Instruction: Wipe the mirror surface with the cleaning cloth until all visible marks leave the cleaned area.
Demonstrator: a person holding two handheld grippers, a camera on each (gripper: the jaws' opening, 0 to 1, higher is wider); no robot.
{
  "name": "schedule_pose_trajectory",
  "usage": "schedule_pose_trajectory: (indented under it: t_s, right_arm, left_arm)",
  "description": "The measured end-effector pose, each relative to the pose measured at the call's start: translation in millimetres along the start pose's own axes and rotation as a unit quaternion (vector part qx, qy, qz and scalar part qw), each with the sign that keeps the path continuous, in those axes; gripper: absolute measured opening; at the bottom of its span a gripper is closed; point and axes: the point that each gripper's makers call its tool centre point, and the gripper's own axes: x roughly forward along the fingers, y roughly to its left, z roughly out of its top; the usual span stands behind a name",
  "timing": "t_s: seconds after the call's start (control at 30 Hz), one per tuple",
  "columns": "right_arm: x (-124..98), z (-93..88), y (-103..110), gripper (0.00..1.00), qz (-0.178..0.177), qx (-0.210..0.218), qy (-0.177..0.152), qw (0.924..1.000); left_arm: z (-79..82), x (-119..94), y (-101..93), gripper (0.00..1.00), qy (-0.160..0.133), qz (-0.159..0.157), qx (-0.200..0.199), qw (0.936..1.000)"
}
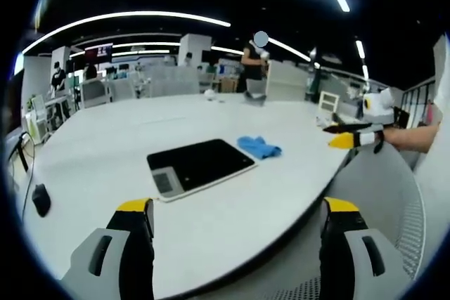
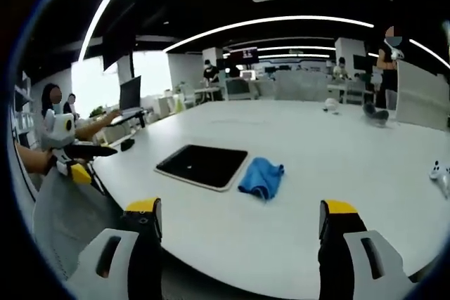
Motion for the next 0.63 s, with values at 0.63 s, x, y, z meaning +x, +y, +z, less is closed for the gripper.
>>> schedule_pose_trajectory:
  t_s: [0.63]
  right_arm:
    - [-1.2, 3.6, -1.0, 0.92, 0.001, -0.008, -0.015, 0.9999]
  left_arm:
    - [3.2, -0.7, 1.2, 0.99, -0.016, 0.008, -0.005, 0.9998]
